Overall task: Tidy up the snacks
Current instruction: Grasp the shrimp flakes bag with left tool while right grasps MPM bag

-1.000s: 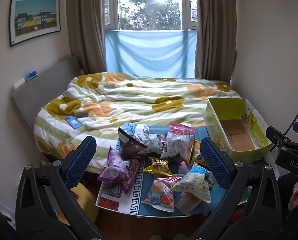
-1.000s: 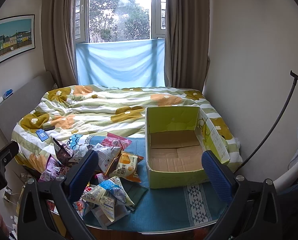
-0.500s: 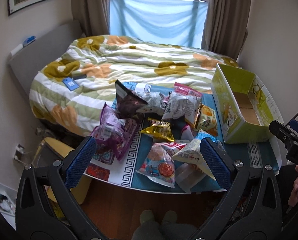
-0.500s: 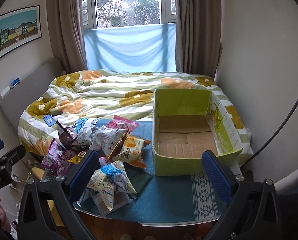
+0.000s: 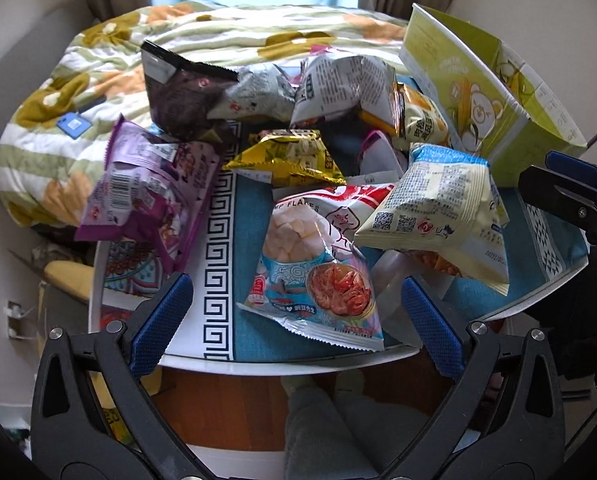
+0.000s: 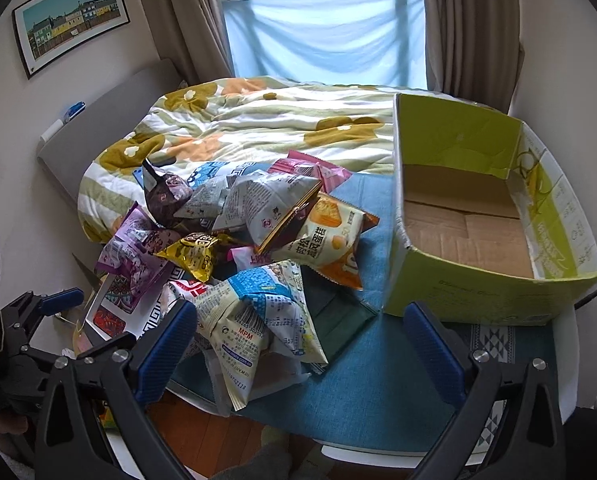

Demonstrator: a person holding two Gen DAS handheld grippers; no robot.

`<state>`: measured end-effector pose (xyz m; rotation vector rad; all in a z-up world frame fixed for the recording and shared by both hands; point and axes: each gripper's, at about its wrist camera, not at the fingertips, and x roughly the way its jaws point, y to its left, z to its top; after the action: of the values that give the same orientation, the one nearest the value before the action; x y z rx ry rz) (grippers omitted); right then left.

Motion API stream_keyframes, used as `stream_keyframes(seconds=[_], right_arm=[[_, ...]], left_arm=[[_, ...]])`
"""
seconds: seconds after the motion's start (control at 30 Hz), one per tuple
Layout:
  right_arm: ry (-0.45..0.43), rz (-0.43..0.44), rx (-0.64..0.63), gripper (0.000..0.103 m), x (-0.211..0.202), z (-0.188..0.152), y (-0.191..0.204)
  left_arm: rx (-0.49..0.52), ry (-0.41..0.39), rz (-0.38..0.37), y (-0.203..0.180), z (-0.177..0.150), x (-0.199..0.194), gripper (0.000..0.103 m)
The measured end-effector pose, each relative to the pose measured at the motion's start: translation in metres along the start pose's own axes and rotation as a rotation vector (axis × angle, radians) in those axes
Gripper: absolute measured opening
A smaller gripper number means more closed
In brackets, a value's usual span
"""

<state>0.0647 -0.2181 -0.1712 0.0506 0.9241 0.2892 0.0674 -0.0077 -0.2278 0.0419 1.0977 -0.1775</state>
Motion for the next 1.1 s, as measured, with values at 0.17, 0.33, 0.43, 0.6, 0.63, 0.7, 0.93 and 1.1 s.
stream_keyframes(seconds=[0.17,0.33,0.43,0.6,0.63,0.7,0.93,1.1], right_arm=[[0.050,0.051,-0.039,0.103,0.030,-0.004,0.010],[0.099,0.062,-0.081,0.103,0.056,-0.009,0.018],[0.104,0.048,-0.103,0.103,0.068,-0.011,0.021],[0.113,0.058,-0.115,0.103,0.081,-0.011,0.025],[0.117,0.061,-0.111,0.103,0.083,-0.011,0.026],[0.125,0.066,-0.100,0.103,0.085,-0.010,0.027],[0.130,0.069,-0.072,0.103,0.088,-0.010,0.027],[0.141,0.068,-0.071,0.092,0.088,-0.010,0.027]], left_arm=[[0.040,0.044,-0.064,0.002,0.003,0.034,0.103],[0.067,0.073,-0.119,0.003,0.007,0.055,0.100],[0.075,0.092,-0.143,0.005,0.012,0.064,0.087],[0.103,0.120,-0.168,0.003,0.019,0.073,0.076],[0.105,0.124,-0.173,0.004,0.020,0.073,0.071],[0.110,0.133,-0.180,0.003,0.023,0.074,0.064],[0.137,0.129,-0.172,0.003,0.027,0.064,0.058],[0.146,0.127,-0.151,0.001,0.022,0.049,0.056]])
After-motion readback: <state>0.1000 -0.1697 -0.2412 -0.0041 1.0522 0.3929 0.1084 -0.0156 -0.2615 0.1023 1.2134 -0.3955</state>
